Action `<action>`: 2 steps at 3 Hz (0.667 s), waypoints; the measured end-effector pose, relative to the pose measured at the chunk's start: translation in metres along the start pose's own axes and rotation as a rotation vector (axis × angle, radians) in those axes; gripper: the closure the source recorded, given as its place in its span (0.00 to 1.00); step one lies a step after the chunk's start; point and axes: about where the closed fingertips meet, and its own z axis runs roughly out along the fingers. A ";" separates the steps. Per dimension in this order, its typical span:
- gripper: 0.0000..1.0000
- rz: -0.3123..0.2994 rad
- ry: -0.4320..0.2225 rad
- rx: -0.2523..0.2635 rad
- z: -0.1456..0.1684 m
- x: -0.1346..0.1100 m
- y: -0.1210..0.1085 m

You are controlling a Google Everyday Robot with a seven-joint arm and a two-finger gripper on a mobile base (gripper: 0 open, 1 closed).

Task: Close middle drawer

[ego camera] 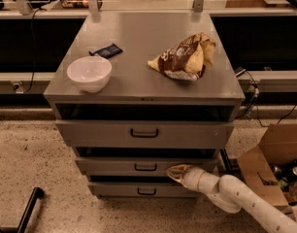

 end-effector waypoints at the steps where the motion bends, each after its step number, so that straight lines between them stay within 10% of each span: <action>1: 0.56 -0.046 0.012 -0.020 -0.004 0.000 0.009; 2: 0.79 -0.083 0.011 -0.017 -0.018 0.000 0.016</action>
Offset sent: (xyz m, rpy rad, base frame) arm -0.0427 -0.0243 0.0032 -0.0905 -0.0823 0.0360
